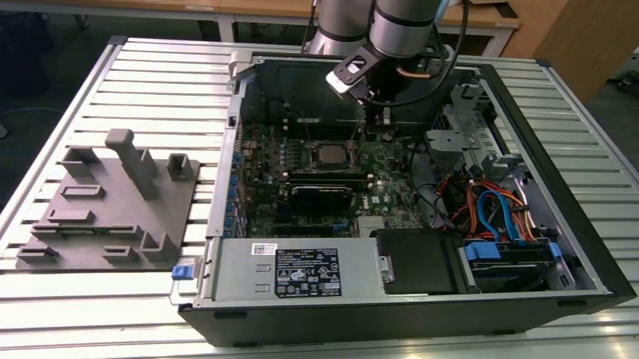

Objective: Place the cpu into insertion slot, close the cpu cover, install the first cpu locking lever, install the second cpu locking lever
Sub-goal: 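Close the cpu cover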

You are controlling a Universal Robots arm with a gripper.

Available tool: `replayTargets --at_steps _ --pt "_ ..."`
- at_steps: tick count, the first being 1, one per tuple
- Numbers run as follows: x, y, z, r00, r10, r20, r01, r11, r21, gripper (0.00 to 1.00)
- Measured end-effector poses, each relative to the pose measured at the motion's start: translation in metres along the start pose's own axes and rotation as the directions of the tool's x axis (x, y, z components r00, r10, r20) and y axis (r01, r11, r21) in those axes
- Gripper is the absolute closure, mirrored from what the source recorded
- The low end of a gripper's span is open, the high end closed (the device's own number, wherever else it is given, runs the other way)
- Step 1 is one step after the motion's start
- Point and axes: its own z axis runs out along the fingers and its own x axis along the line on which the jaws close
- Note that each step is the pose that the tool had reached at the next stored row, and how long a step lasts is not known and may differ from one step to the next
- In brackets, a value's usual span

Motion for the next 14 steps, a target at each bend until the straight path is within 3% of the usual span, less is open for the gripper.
replayTargets --at_steps 14 --pt "-0.0001 -0.012 0.001 1.0 0.0 0.0001 0.0 1.0 0.0025 0.9"
